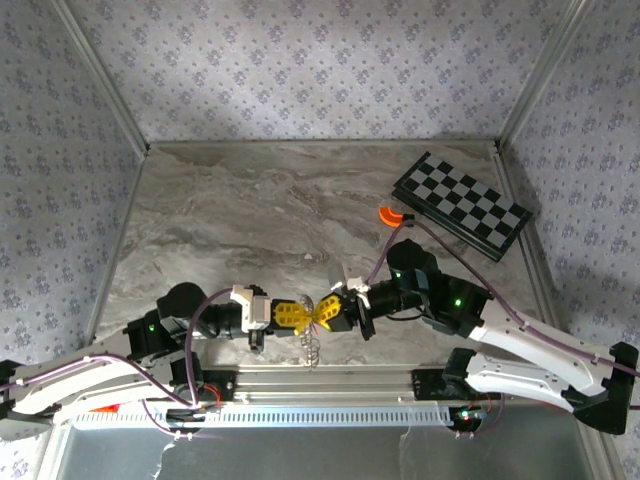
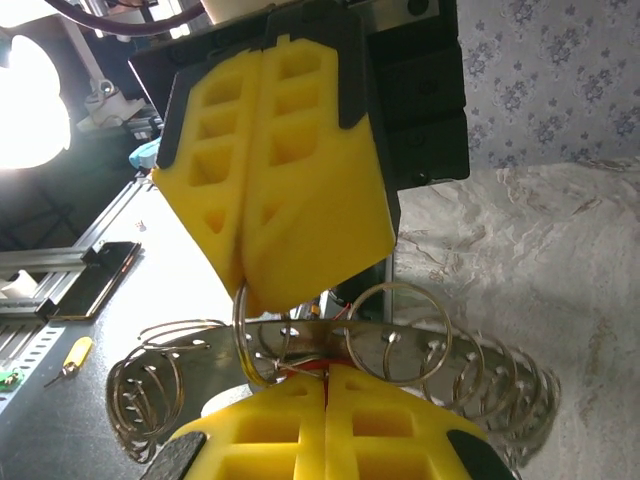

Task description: Put the keys on the keyring

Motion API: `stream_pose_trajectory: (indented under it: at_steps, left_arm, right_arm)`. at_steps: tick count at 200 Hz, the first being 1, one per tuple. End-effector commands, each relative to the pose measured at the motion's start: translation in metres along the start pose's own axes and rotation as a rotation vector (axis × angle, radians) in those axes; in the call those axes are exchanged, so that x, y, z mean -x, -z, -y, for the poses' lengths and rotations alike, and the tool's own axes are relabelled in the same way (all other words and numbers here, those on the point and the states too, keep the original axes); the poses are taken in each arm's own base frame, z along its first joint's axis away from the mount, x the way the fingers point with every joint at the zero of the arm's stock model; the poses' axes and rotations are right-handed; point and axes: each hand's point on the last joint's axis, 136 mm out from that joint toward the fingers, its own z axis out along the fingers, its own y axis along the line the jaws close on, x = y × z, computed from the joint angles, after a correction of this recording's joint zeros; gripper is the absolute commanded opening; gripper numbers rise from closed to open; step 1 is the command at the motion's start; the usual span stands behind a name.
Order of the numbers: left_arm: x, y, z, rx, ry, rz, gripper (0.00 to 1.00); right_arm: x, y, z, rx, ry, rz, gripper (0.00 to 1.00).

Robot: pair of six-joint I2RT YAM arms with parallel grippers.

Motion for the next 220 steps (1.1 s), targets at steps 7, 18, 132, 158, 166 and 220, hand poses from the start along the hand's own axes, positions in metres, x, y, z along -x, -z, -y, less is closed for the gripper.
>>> stream_pose_trajectory:
  at_steps: [7, 18, 132, 158, 166, 220]
  left_arm:
    - [0.042, 0.01, 0.0, 0.018, -0.032, 0.158, 0.0]
    - [0.042, 0.011, -0.001, 0.022, -0.032, 0.165, 0.0]
    - [0.043, 0.019, -0.004, 0.056, -0.041, 0.177, 0.0]
    - [0.04, 0.019, -0.007, 0.073, -0.038, 0.166, 0.0]
    - [0.04, 0.019, -0.007, 0.077, -0.039, 0.164, 0.0]
    - [0.033, 0.017, -0.012, 0.103, -0.029, 0.126, 0.0]
  right_arm:
    - [0.015, 0.01, -0.006, -0.028, 0.045, 0.051, 0.12]
    - [0.017, 0.013, -0.005, -0.039, 0.046, 0.06, 0.17]
    - [0.036, 0.025, -0.009, -0.085, 0.072, 0.162, 0.47]
    - [0.032, 0.022, -0.001, -0.115, 0.056, 0.142, 0.56]
    - [0.031, 0.021, 0.001, -0.118, 0.047, 0.131, 0.59]
    - [0.03, 0.023, 0.009, -0.148, 0.015, 0.102, 0.71]
